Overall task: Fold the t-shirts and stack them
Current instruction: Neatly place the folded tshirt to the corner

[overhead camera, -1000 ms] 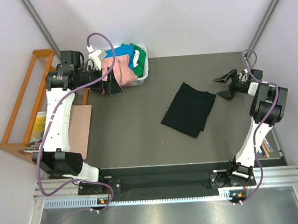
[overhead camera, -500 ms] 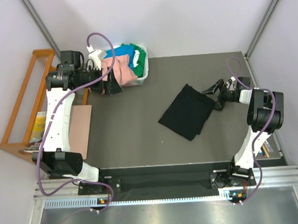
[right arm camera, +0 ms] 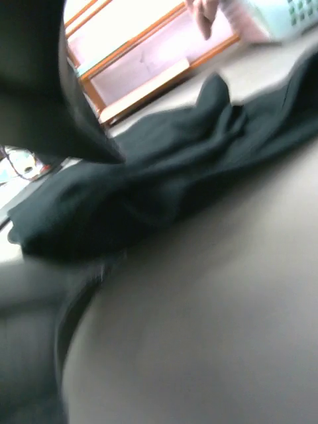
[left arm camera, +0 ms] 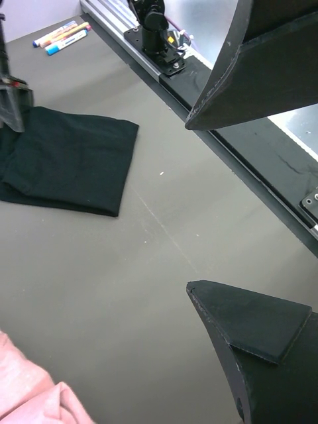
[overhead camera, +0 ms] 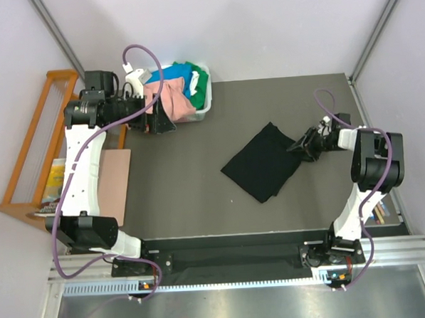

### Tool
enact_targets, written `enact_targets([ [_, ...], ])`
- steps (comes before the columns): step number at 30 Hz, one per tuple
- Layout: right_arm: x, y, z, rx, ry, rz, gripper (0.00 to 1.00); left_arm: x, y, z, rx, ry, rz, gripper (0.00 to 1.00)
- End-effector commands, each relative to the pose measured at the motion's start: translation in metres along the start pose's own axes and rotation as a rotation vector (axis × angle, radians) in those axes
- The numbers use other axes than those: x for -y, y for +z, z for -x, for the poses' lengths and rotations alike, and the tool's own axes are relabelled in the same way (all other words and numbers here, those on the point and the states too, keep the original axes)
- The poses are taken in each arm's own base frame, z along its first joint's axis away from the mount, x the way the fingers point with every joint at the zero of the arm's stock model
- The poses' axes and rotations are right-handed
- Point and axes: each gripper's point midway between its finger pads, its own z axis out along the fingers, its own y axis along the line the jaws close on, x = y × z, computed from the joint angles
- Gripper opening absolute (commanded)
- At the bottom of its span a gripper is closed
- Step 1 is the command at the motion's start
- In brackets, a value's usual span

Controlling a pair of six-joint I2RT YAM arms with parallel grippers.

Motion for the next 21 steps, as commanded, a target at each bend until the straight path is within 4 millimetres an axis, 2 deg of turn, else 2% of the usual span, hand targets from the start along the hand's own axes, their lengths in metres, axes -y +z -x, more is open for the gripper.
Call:
enact_targets([
  [1,0.039,0.007,-0.034,-0.1,0.057,-0.17,0.32,0.012,-0.014,0.017,0.061,0.046,-0.013,0.99],
  [3,0.039,0.007,-0.033,-0.101,0.058,-0.171,0.31,0.013,-0.014,0.018,0.066,0.052,-0.016,0.99],
  [4,0.039,0.007,-0.034,-0.105,0.058,-0.173,0.37,0.013,-0.013,0.018,0.062,0.048,-0.018,0.99],
  [9,0.043,0.009,-0.04,-0.122,0.049,-0.188,0.38,0.013,-0.014,0.017,0.061,0.051,-0.015,0.99],
  [12,0.044,0.011,-0.04,-0.124,0.046,-0.191,0.28,0.012,-0.014,0.017,0.06,0.055,-0.013,0.99],
  [14,0.043,0.013,-0.04,-0.127,0.042,-0.194,0.03,0.011,-0.013,0.016,0.058,0.054,-0.012,0.99],
  [15,0.04,0.014,-0.036,-0.122,0.038,-0.19,0.0,0.011,-0.013,0.016,0.059,0.055,-0.011,0.99],
  [17,0.038,0.018,-0.031,-0.117,0.045,-0.185,0.0,0.011,-0.013,0.016,0.059,0.051,-0.012,0.99],
  [19,0.023,0.022,-0.01,-0.086,0.044,-0.16,0.0,0.011,-0.012,0.016,0.061,0.048,-0.015,0.99],
  [20,0.022,0.029,-0.004,-0.097,0.062,-0.147,0.0,0.01,-0.011,0.015,0.058,0.044,-0.013,0.99],
  [21,0.001,0.031,0.022,-0.058,0.05,-0.11,0.0,0.01,-0.01,0.015,0.06,0.044,-0.013,0.99],
])
